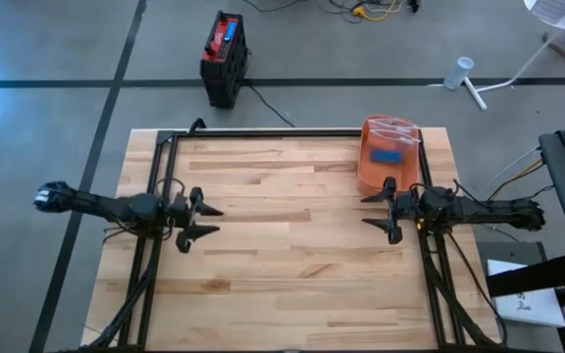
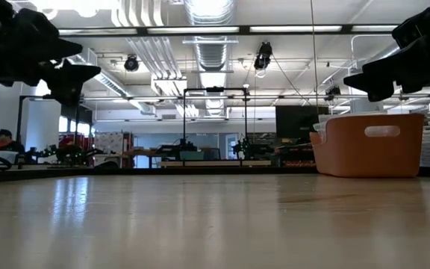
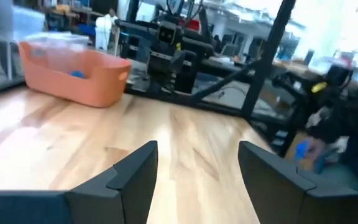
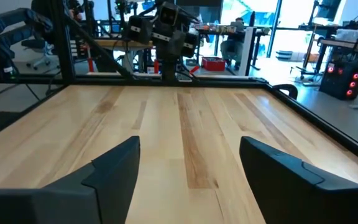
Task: Roll bandage
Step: Return to Home Position
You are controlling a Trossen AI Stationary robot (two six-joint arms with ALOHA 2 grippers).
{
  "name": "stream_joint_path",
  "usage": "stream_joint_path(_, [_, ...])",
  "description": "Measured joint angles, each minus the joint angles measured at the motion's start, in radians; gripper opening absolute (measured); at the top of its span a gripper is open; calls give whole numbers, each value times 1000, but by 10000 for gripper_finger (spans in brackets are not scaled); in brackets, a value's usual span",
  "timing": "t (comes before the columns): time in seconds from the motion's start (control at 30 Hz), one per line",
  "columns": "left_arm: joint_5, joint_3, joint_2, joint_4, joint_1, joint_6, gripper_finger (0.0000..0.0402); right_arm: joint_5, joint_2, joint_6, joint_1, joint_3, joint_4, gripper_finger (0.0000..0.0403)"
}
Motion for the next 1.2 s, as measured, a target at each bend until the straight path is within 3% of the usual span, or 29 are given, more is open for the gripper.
stream_joint_path(0.13, [5, 5, -52, -70, 0, -69, 215, 0, 0, 0, 0, 0, 0, 271])
stream_joint_path(0.43, [-24, 10, -115, -29, 0, -26, 215, 0, 0, 0, 0, 0, 2, 280])
stream_joint_path(0.9, [-24, 11, -16, -31, 0, -26, 215, -1, 1, 0, 0, 0, 4, 291])
stream_joint_path(1.2, [-24, 11, 55, -30, 0, -26, 215, -1, 1, 0, 0, 0, 6, 275])
